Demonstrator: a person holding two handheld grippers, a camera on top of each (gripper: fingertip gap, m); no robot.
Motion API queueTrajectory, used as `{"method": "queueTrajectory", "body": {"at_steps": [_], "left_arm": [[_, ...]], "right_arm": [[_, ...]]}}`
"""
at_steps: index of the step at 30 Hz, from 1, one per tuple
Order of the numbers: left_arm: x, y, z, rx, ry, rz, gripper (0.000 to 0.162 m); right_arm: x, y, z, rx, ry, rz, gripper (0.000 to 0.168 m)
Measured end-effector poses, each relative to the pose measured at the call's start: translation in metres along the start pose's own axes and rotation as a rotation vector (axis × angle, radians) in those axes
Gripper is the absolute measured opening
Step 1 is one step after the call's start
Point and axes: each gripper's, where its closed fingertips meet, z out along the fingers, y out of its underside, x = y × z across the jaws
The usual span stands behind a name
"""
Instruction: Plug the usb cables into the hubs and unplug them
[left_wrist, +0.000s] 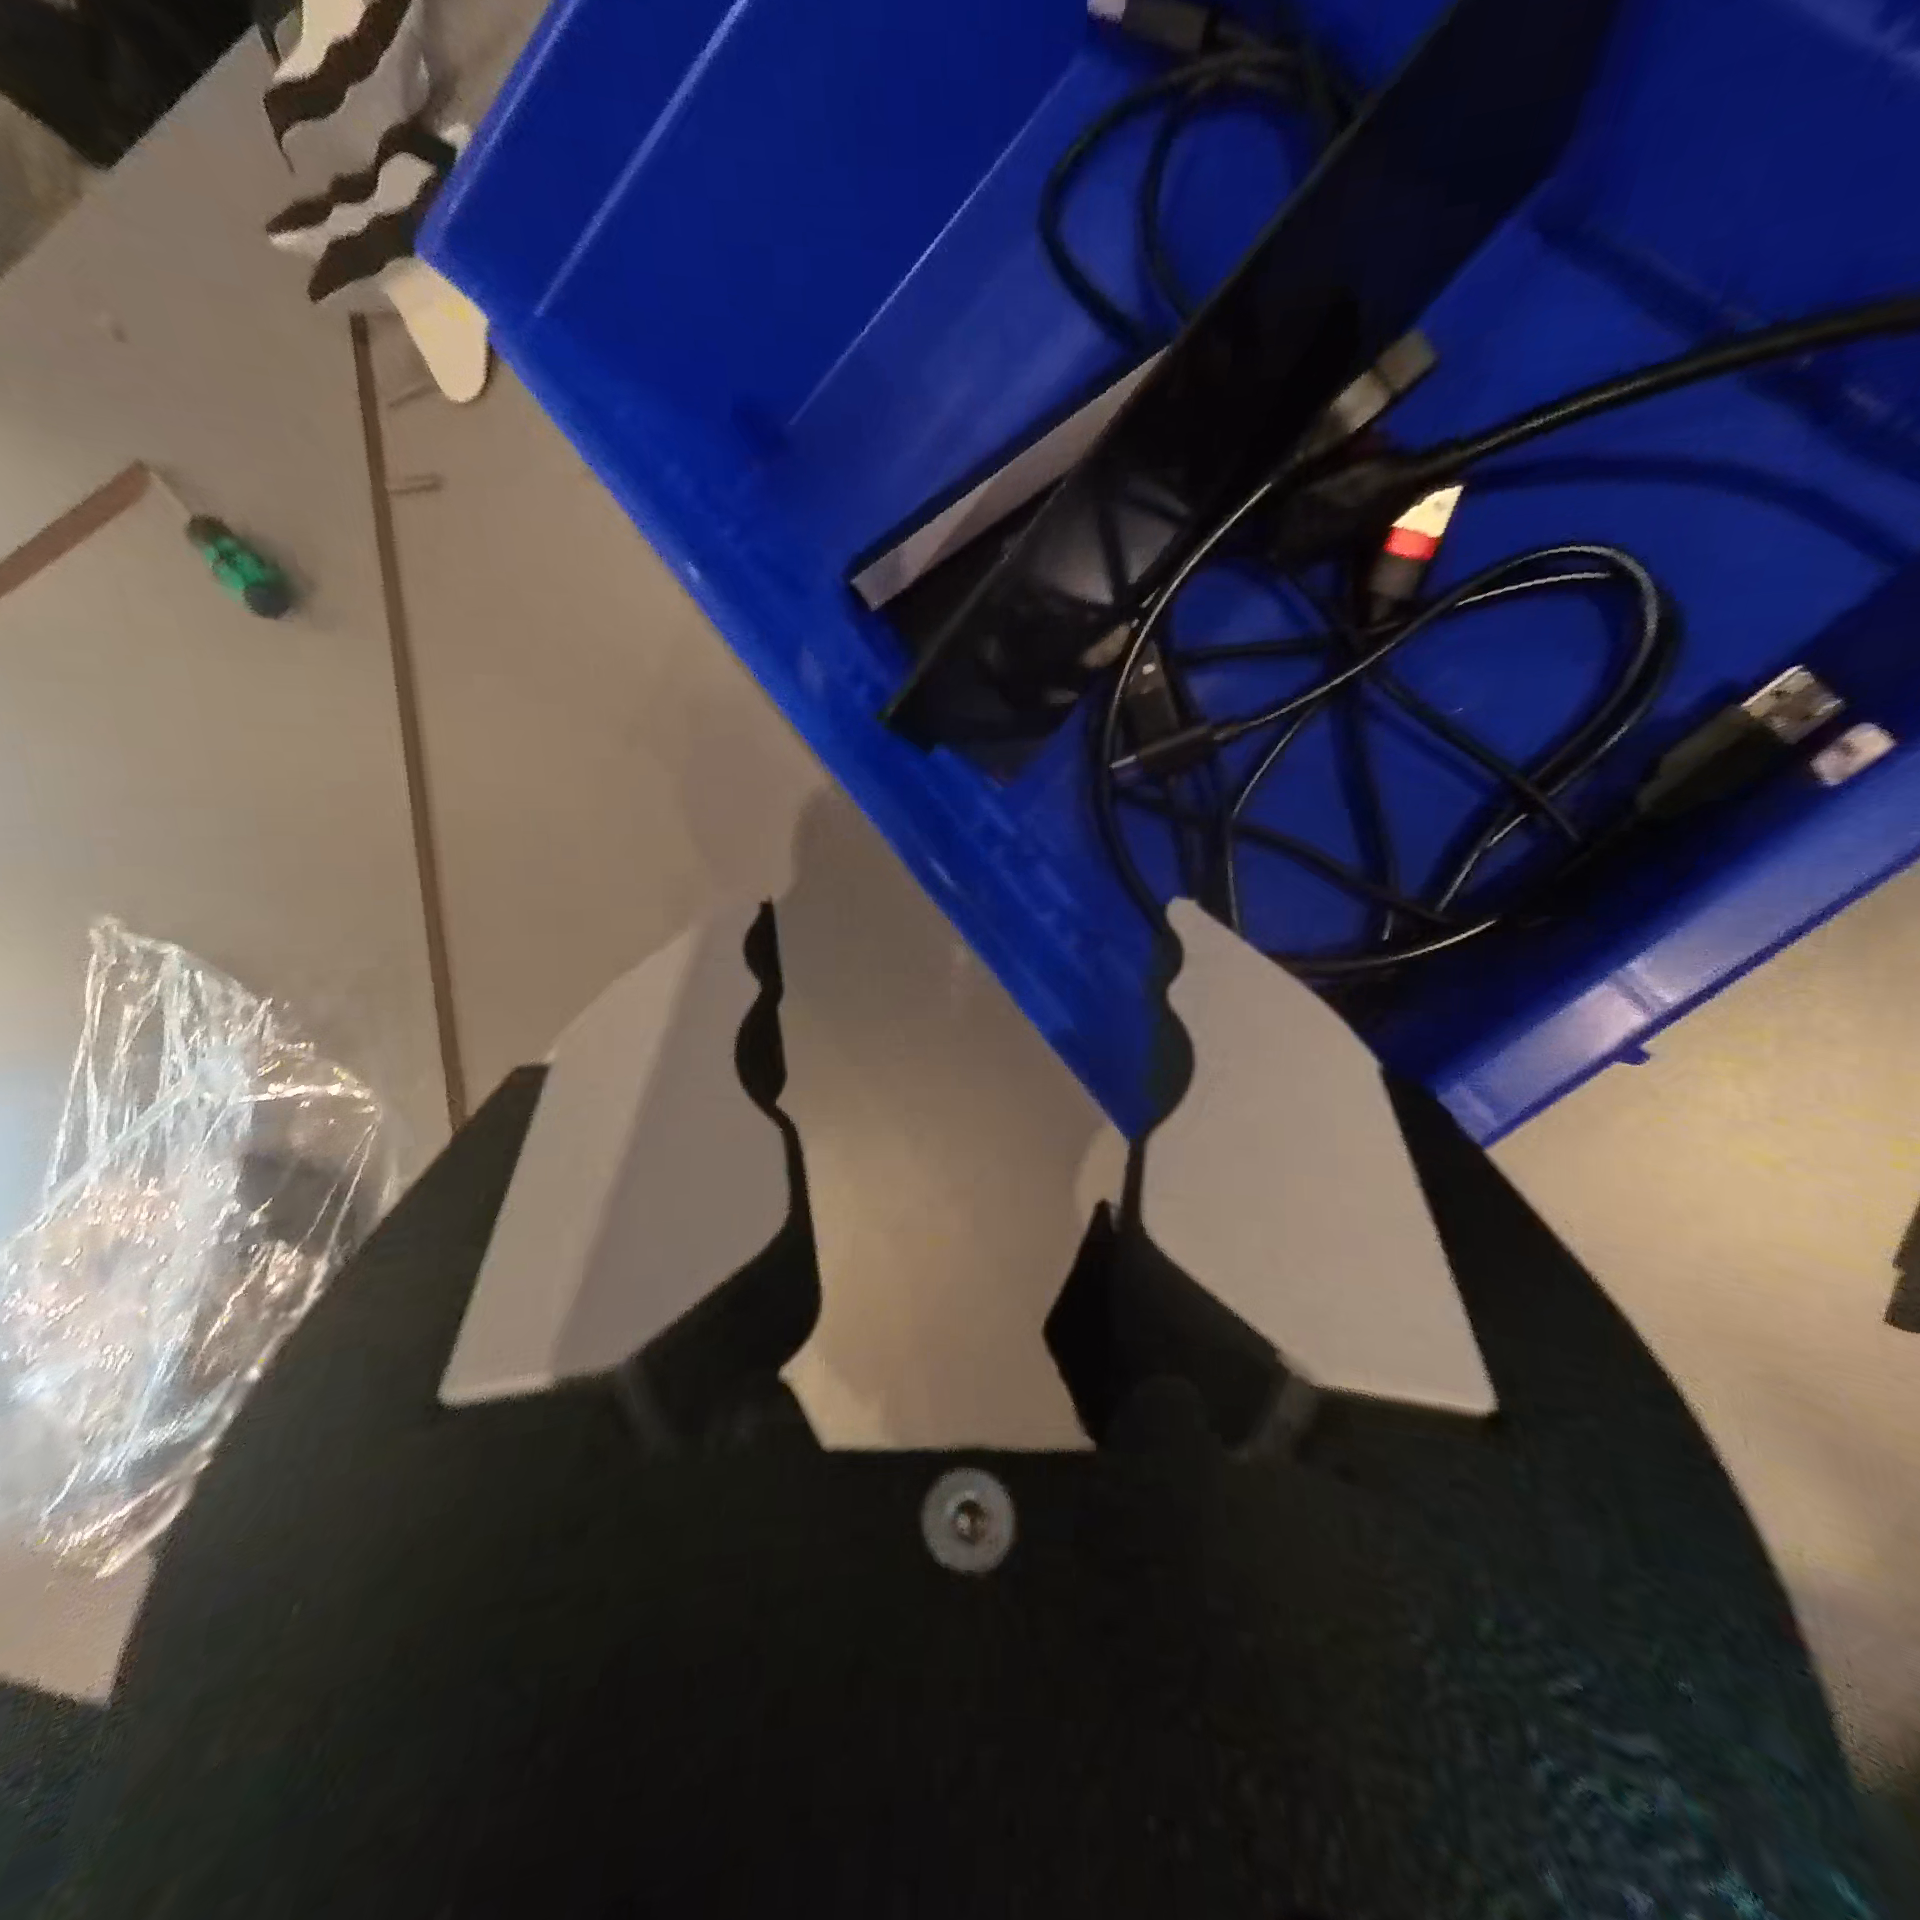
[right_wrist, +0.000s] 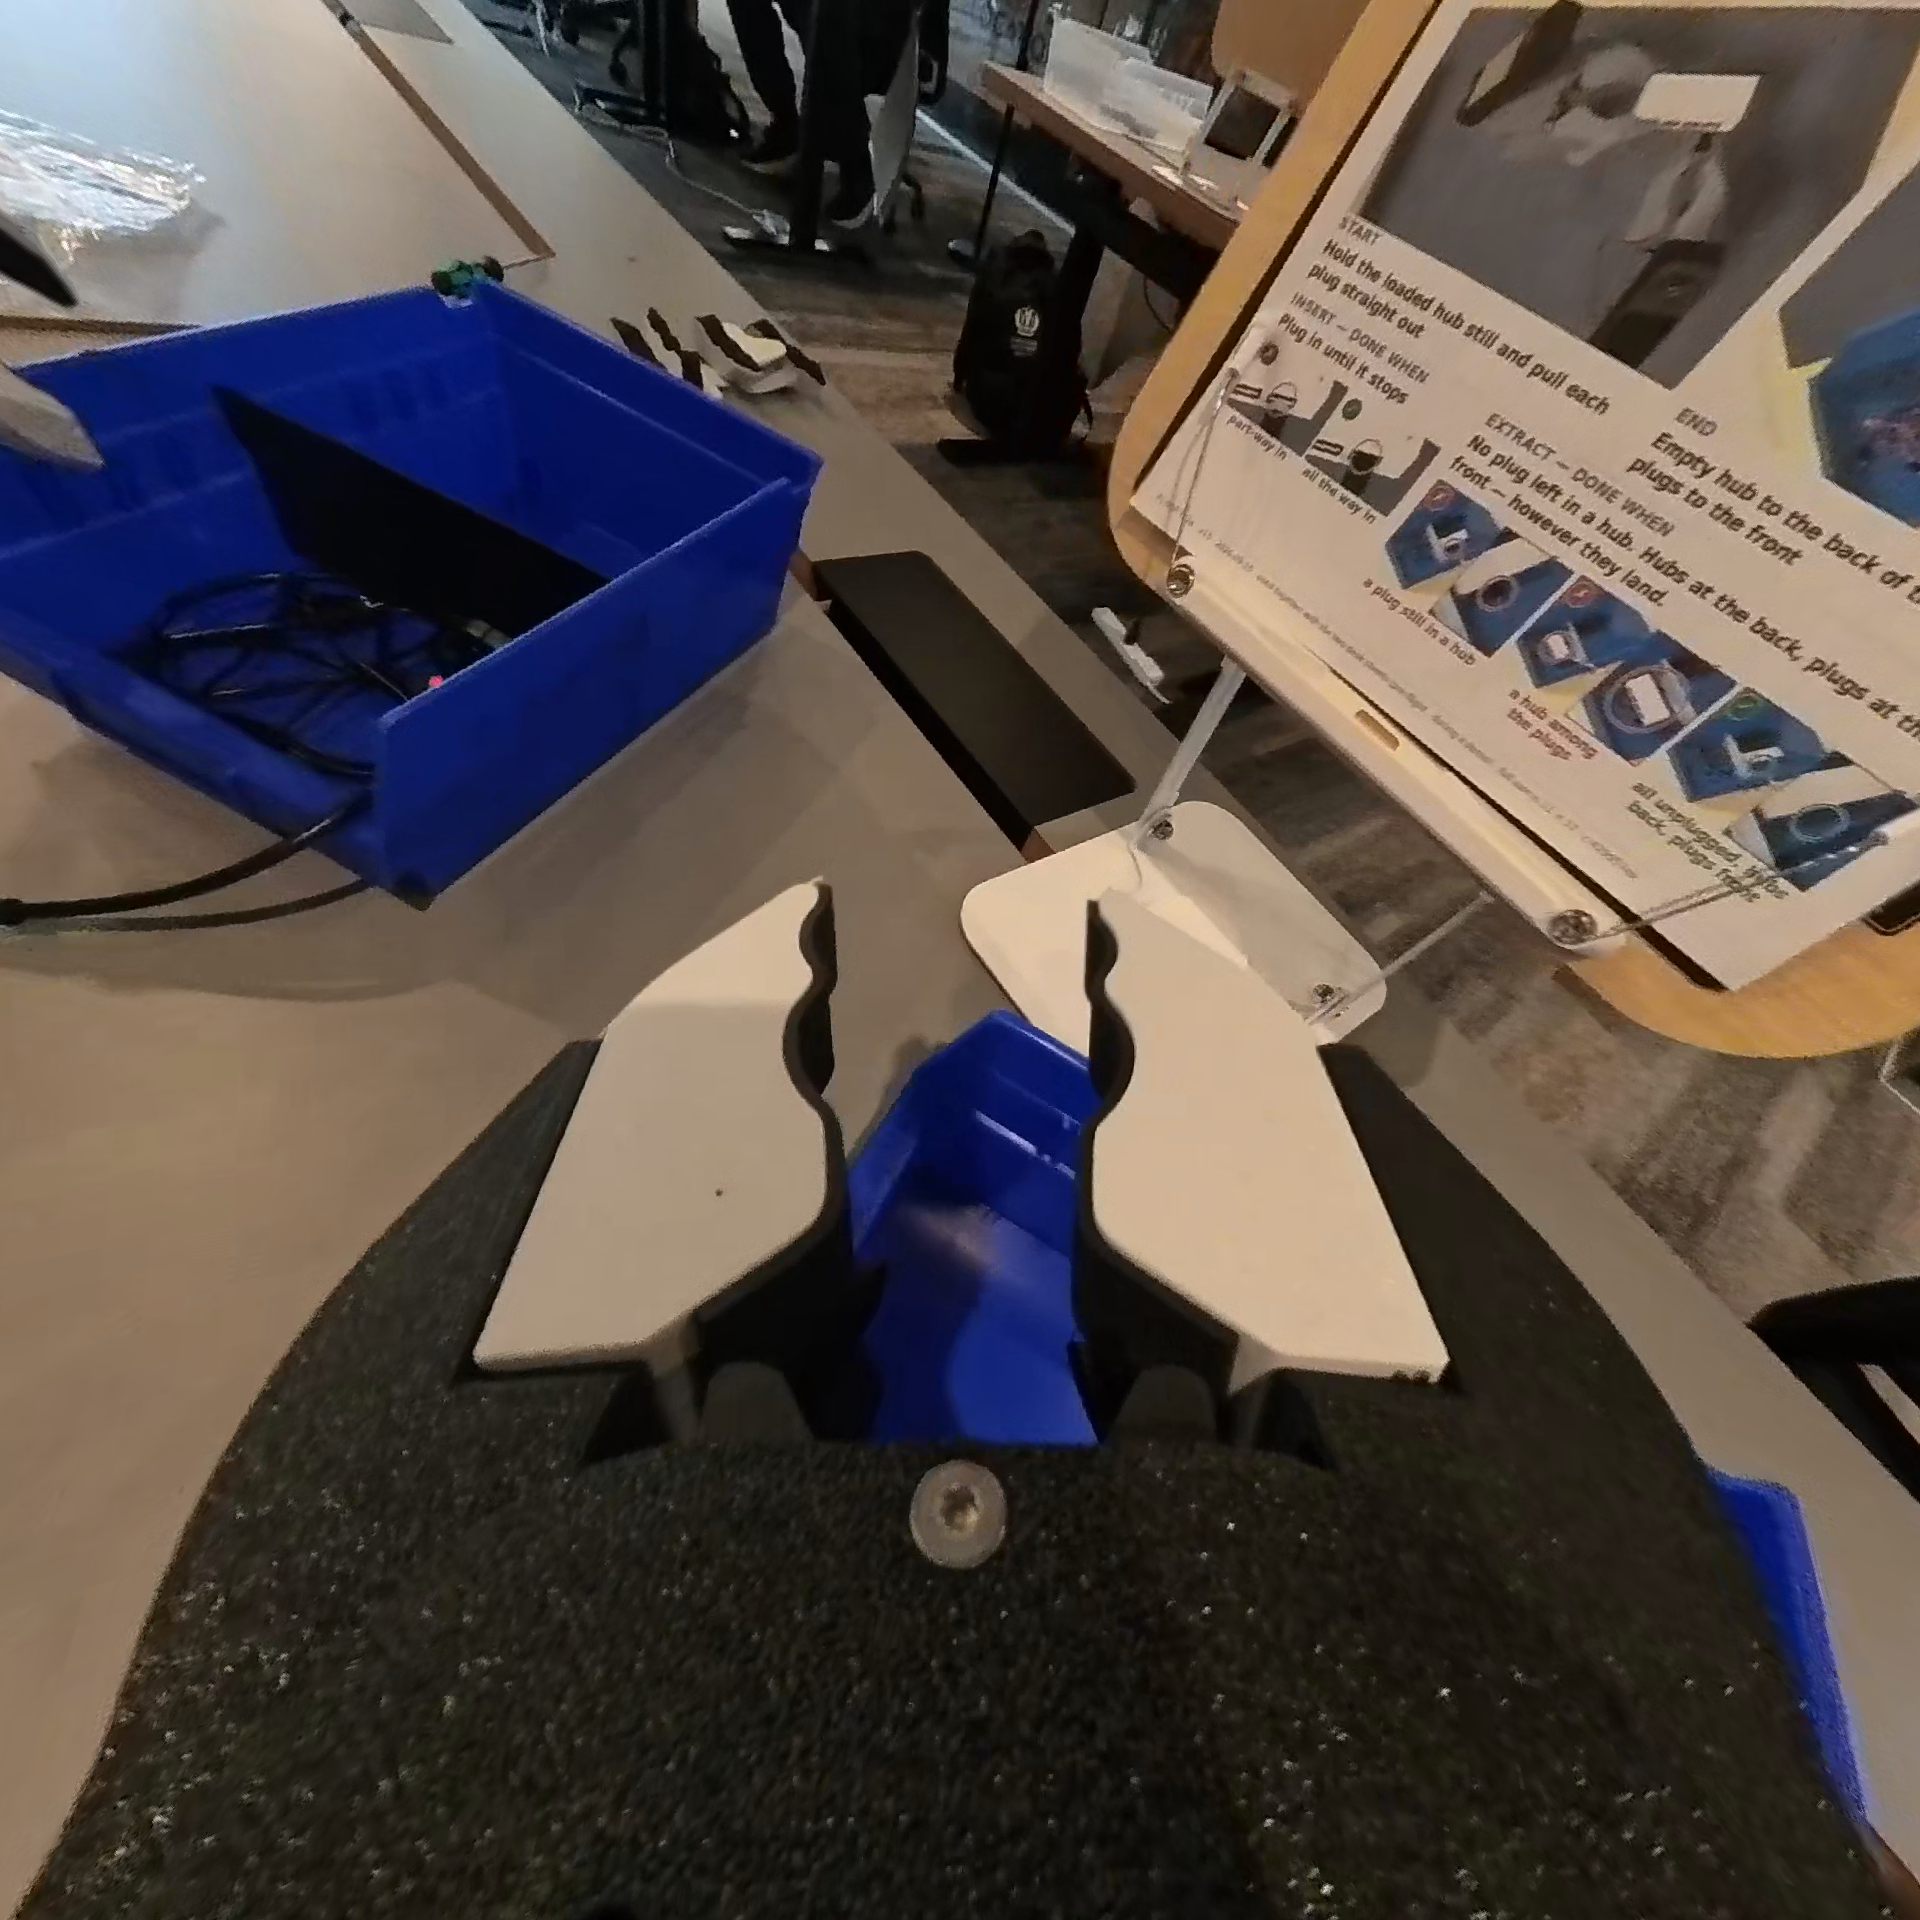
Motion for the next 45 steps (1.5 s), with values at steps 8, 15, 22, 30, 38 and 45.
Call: {"method": "queueTrajectory", "body": {"at_steps": [8,15,22,30,38,45], "left_arm": [[-0.007,0.014,0.005,-0.126,-0.012,-0.044,0.065],[-0.041,0.024,0.009,-0.216,-0.088,-0.009,0.076],[-0.083,0.031,0.020,-0.241,-0.106,-0.015,0.087],[-0.096,-0.012,-0.011,0.045,-0.308,0.128,0.060],[-0.059,-0.093,-0.041,0.265,0.039,0.206,0.093],[-0.052,-0.114,-0.051,0.407,0.145,0.209,0.080]], "right_arm": [[-0.003,0.003,0.003,-0.016,-0.011,-0.001,0.045],[-0.004,0.008,0.006,-0.035,-0.017,-0.004,0.044],[-0.002,0.011,0.007,-0.042,-0.026,0.010,0.044],[0.035,0.011,-0.021,-0.043,0.093,0.001,0.045],[0.045,0.012,-0.033,-0.031,0.058,0.096,0.048],[0.016,0.007,-0.002,-0.101,0.045,0.003,0.057]]}}
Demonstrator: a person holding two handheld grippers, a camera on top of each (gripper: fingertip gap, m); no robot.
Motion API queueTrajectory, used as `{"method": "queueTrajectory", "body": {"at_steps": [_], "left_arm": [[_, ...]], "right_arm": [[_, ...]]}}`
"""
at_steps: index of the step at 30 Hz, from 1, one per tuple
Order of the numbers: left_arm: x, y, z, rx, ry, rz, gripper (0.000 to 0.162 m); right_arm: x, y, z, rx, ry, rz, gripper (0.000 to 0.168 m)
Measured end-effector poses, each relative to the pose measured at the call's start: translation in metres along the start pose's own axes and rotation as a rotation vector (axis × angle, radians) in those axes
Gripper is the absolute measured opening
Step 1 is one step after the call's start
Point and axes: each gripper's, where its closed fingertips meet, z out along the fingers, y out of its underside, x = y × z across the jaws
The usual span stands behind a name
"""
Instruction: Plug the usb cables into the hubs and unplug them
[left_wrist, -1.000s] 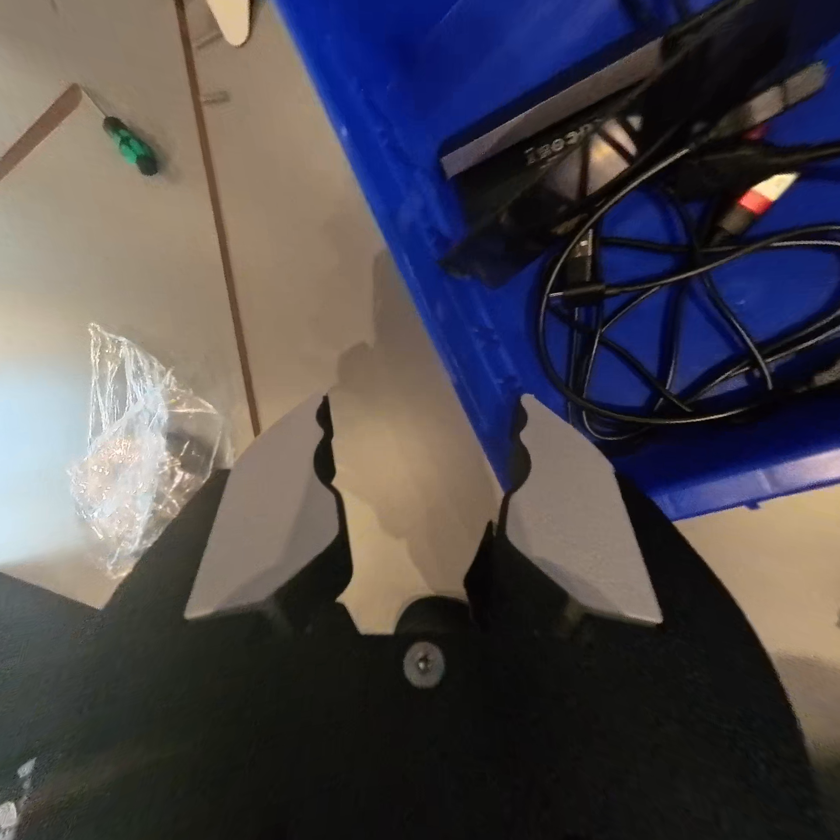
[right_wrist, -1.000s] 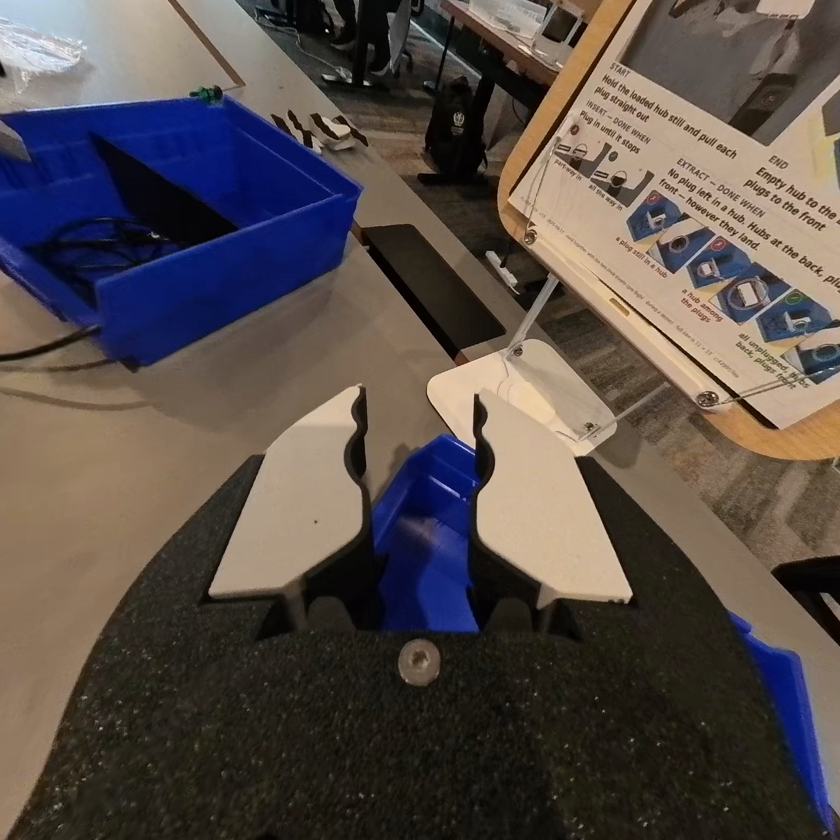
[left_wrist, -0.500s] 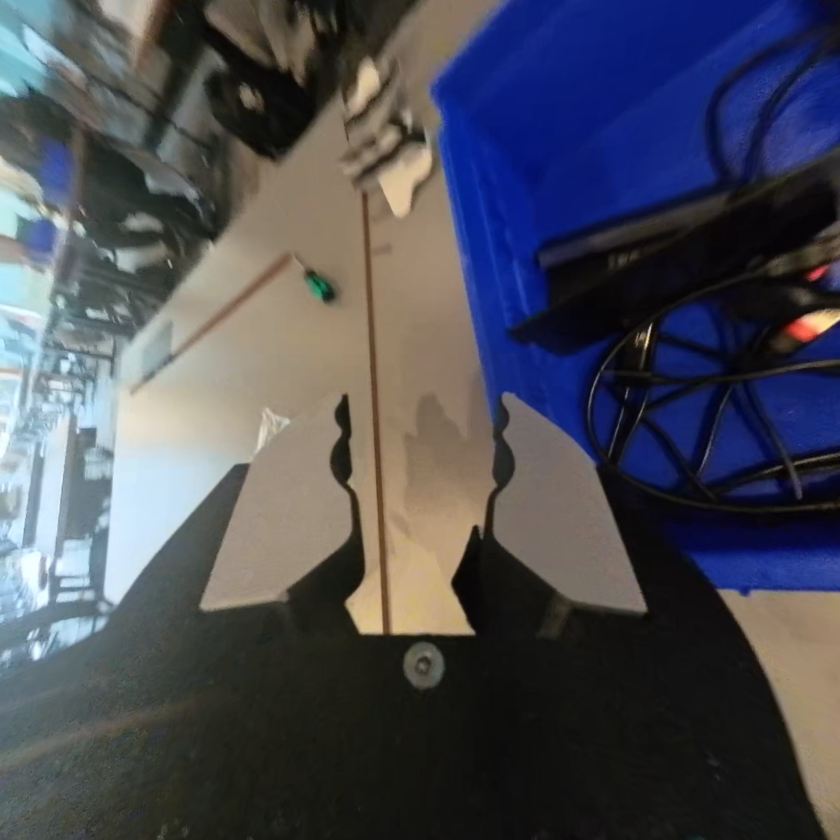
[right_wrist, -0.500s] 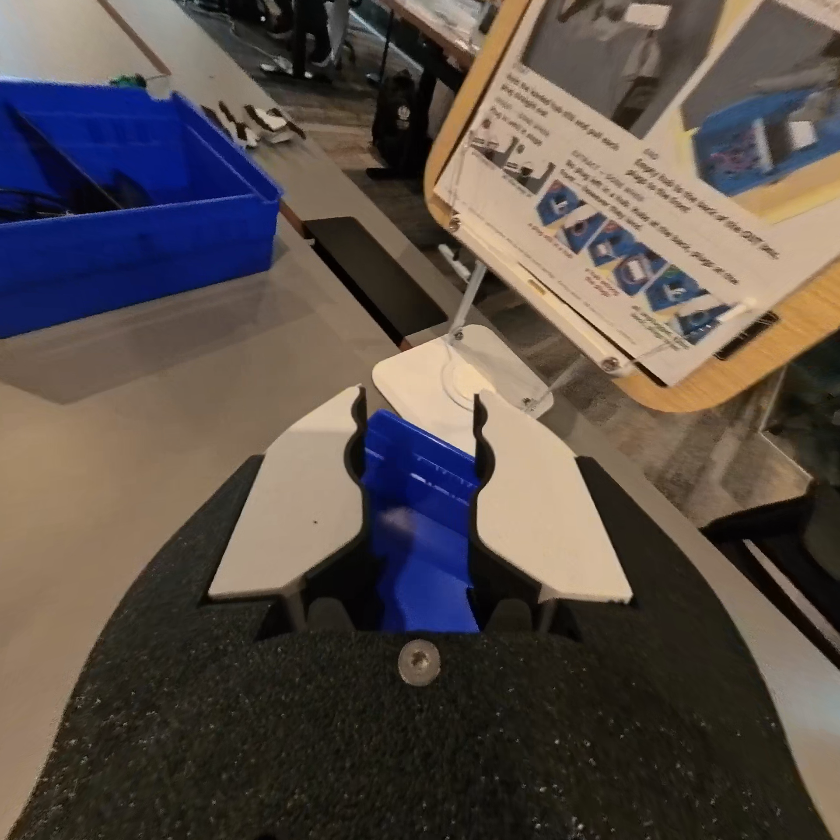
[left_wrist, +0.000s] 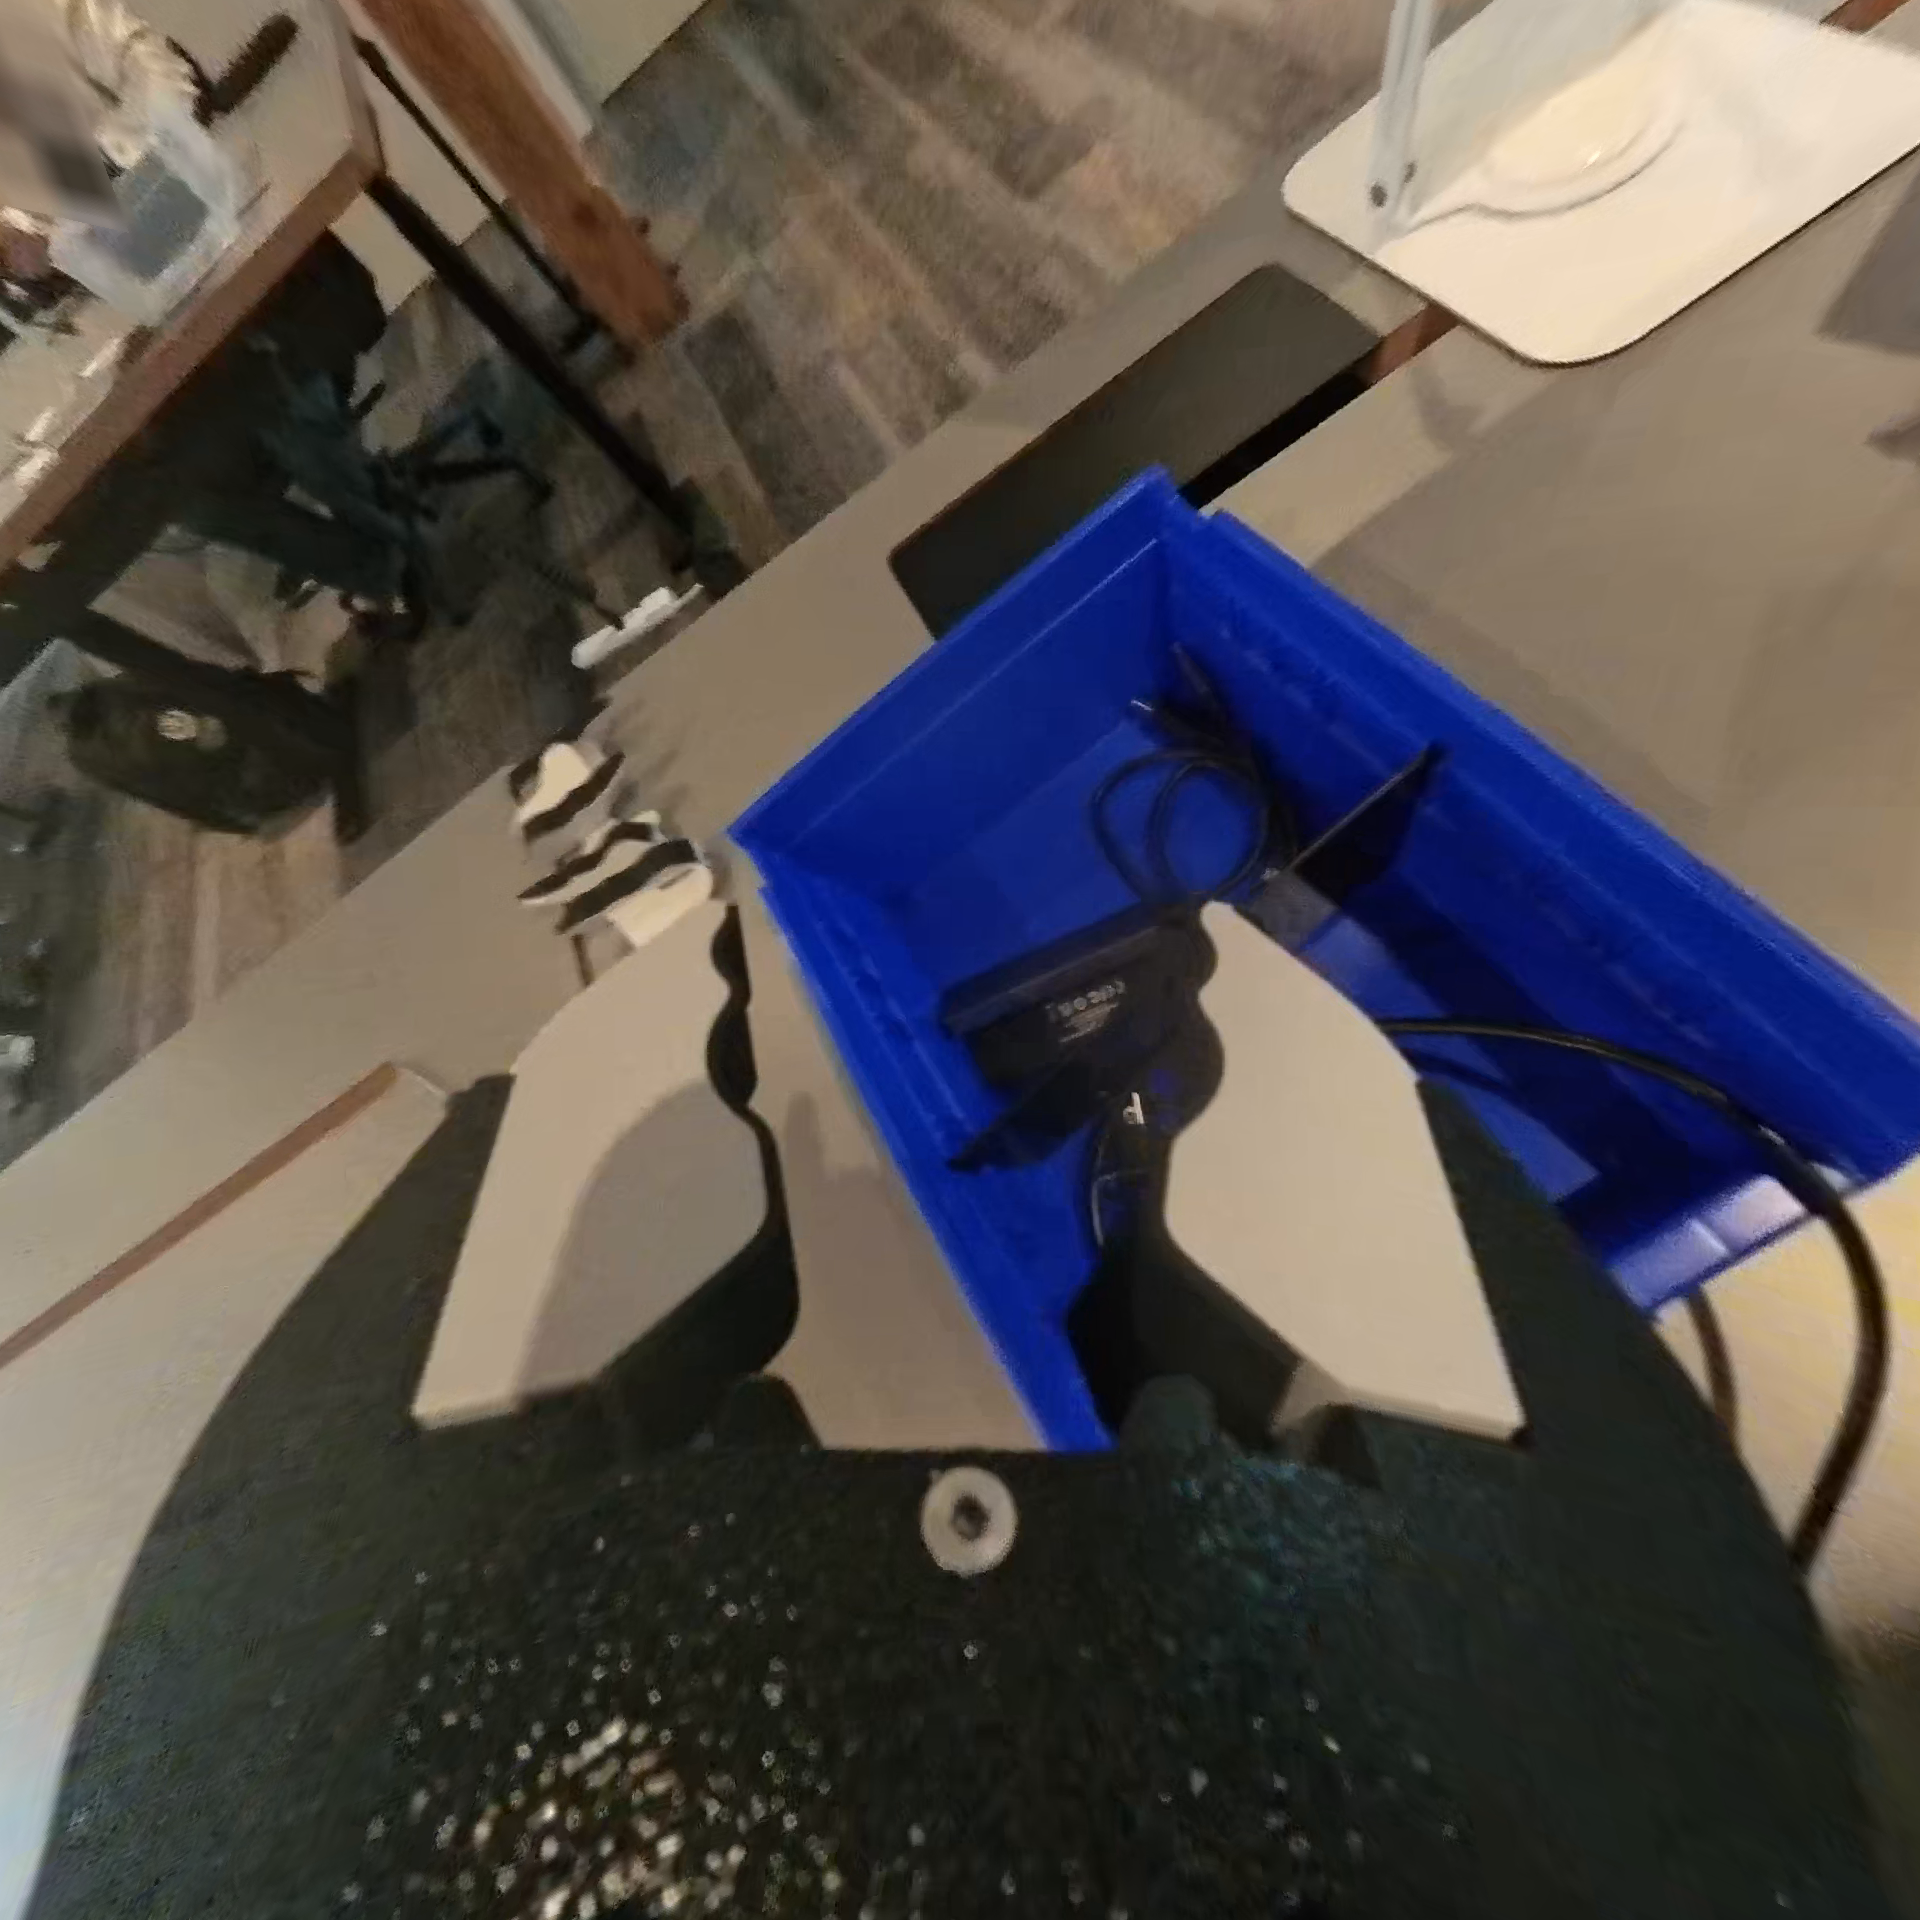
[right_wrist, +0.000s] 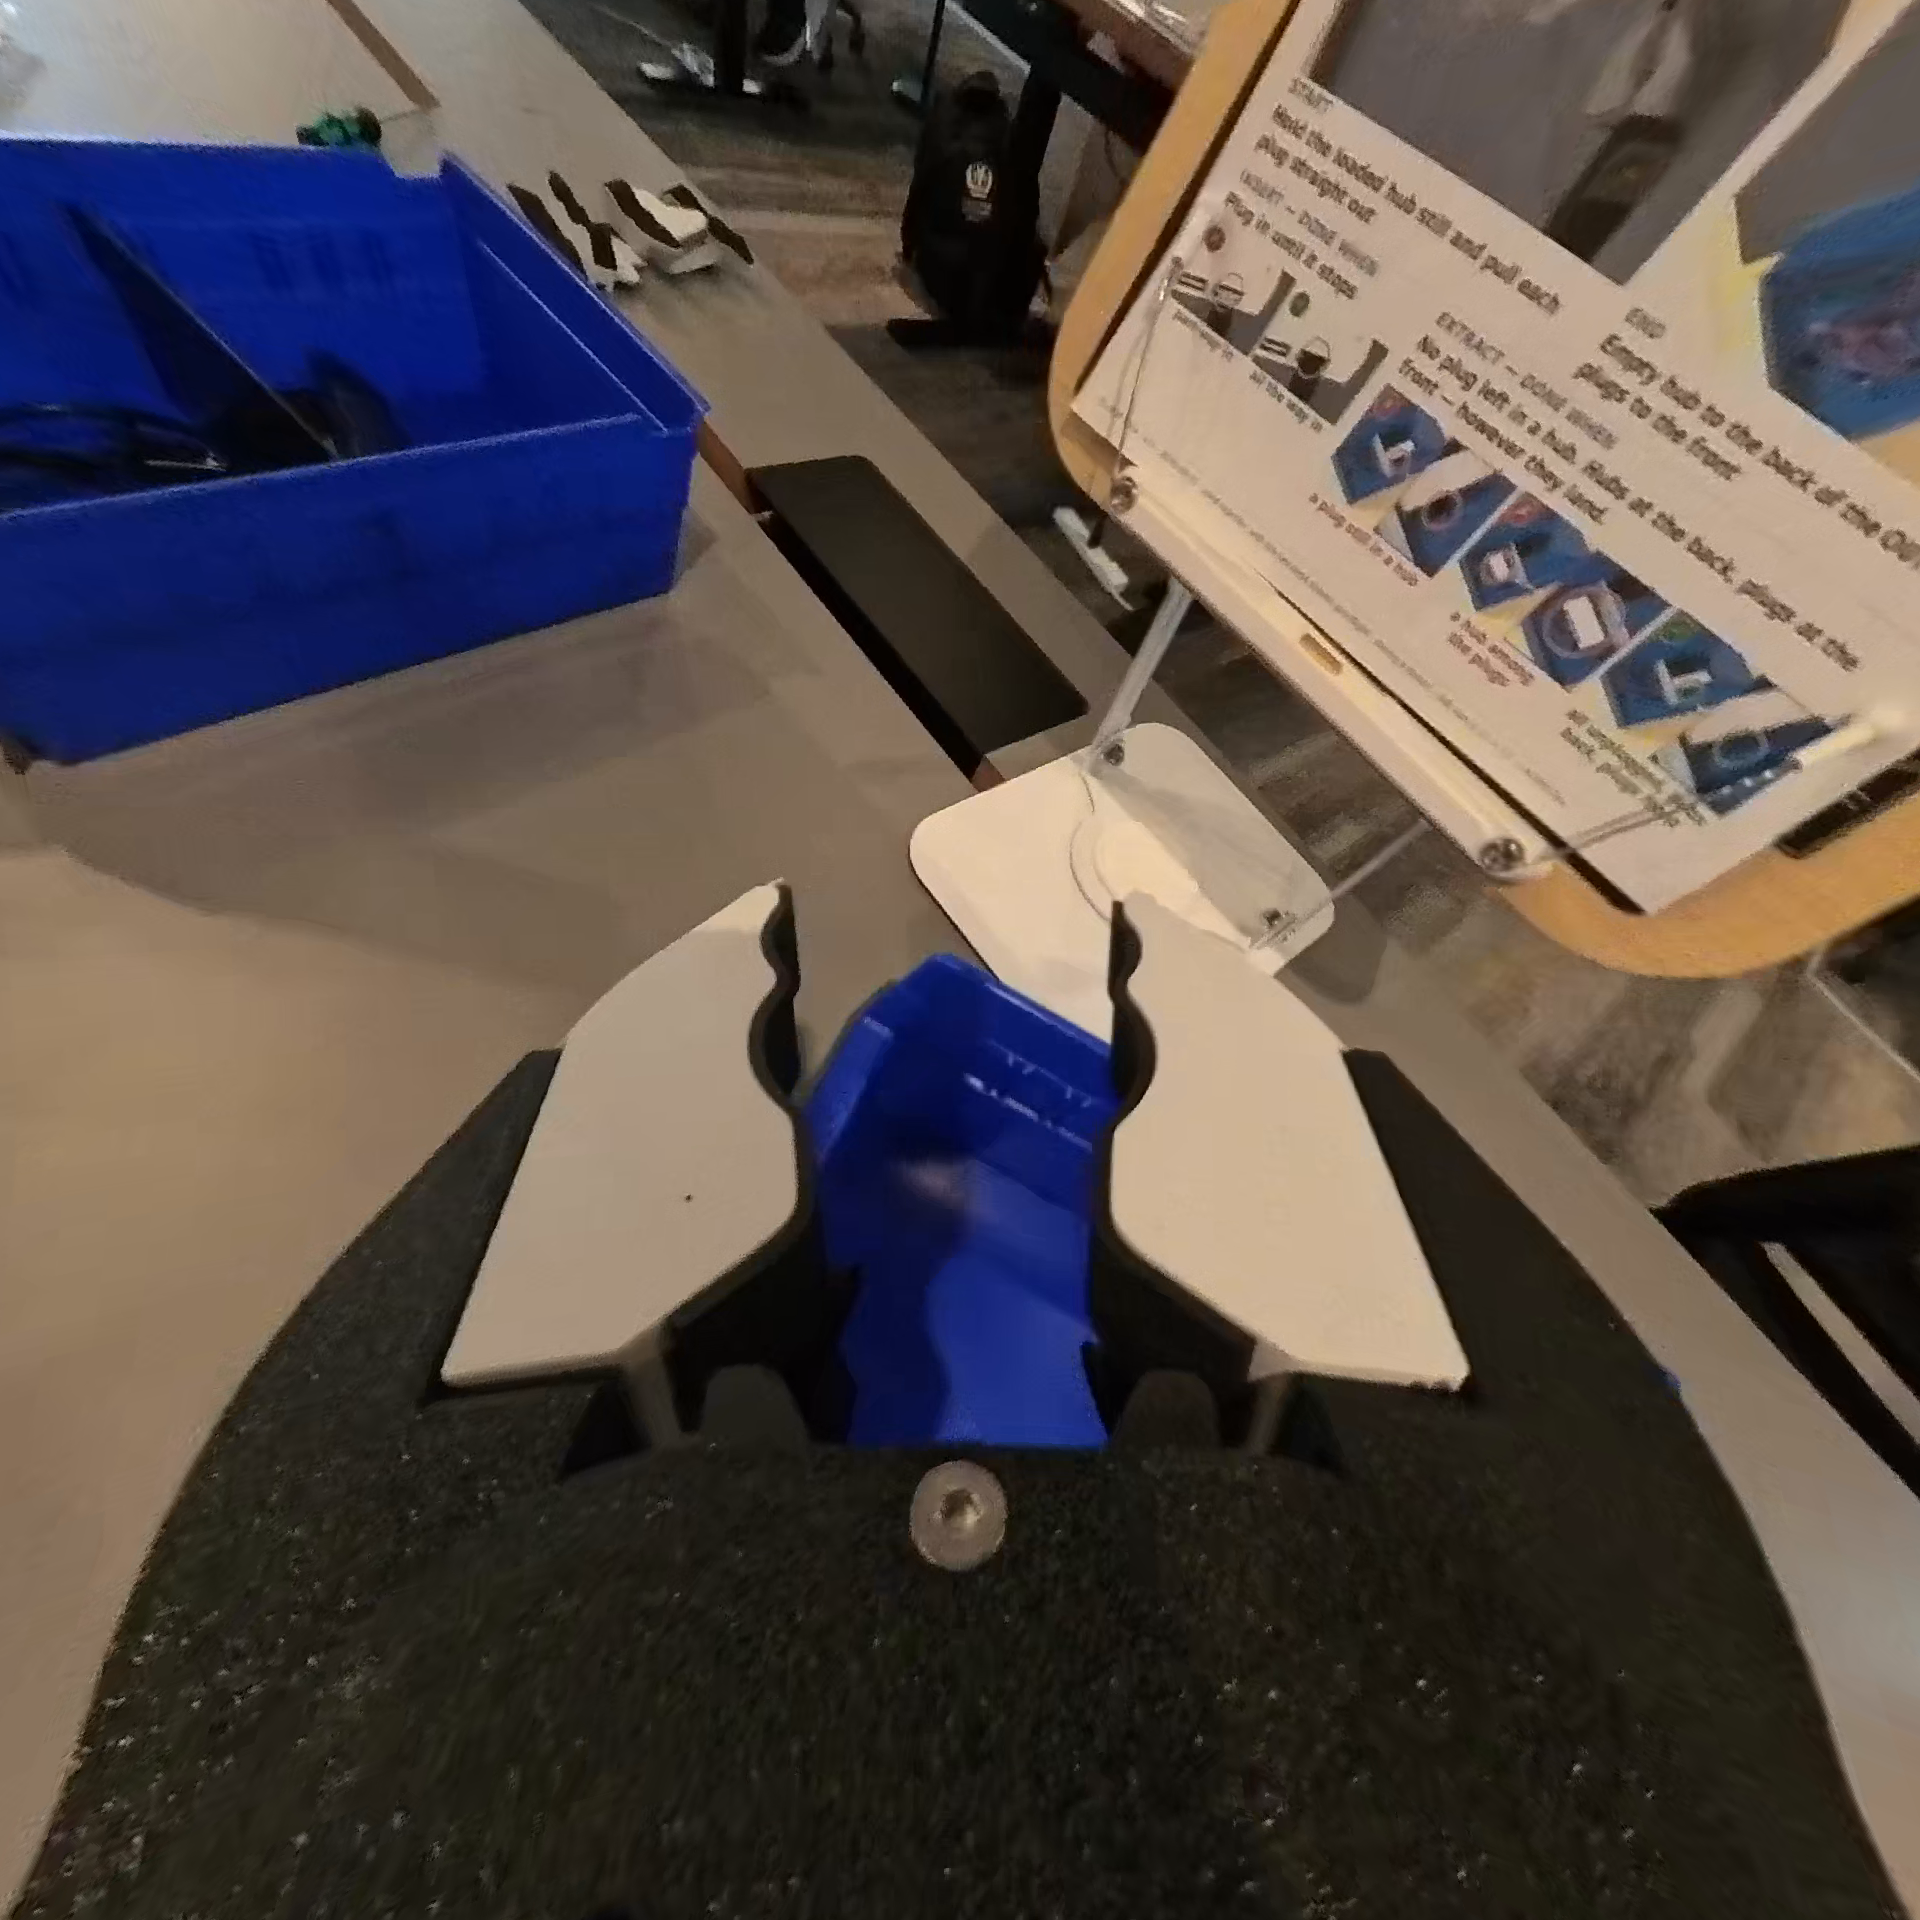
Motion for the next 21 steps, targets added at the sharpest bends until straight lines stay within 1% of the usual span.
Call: {"method": "queueTrajectory", "body": {"at_steps": [3,5,7,10,14,15,17,18,19,20,21], "left_arm": [[0.007,0.010,0.005,0.010,0.083,-0.051,0.078],[0.012,0.014,0.008,0.044,0.138,-0.069,0.079],[0.014,0.016,0.010,0.057,0.184,-0.079,0.079],[0.016,0.018,0.010,0.092,0.195,-0.095,0.075],[0.013,0.023,0.008,0.096,0.189,-0.080,0.075],[0.013,0.021,0.006,0.117,0.198,-0.092,0.075],[0.014,0.019,0.005,0.148,0.228,-0.117,0.073],[0.015,0.020,0.005,0.150,0.242,-0.121,0.073],[0.016,0.021,0.006,0.146,0.251,-0.113,0.073],[0.016,0.022,0.008,0.143,0.248,-0.098,0.072],[0.015,0.023,0.010,0.137,0.236,-0.086,0.069]], "right_arm": [[-0.016,-0.007,0.013,0.019,-0.021,0.013,0.066],[-0.030,-0.012,0.017,0.038,-0.057,0.058,0.068],[-0.038,-0.011,0.020,0.024,-0.055,0.083,0.069],[-0.040,-0.012,0.019,0.018,0.008,0.087,0.069],[-0.038,-0.028,0.019,0.030,0.097,0.037,0.070],[-0.037,-0.035,0.020,0.038,0.128,0.018,0.074],[-0.036,-0.052,0.018,0.062,0.183,-0.005,0.076],[-0.031,-0.058,0.015,0.059,0.251,0.008,0.080],[-0.028,-0.066,0.010,0.059,0.325,0.024,0.089],[-0.032,-0.078,0.006,0.093,0.363,0.029,0.091],[-0.042,-0.094,0.004,0.156,0.367,0.034,0.087]]}}
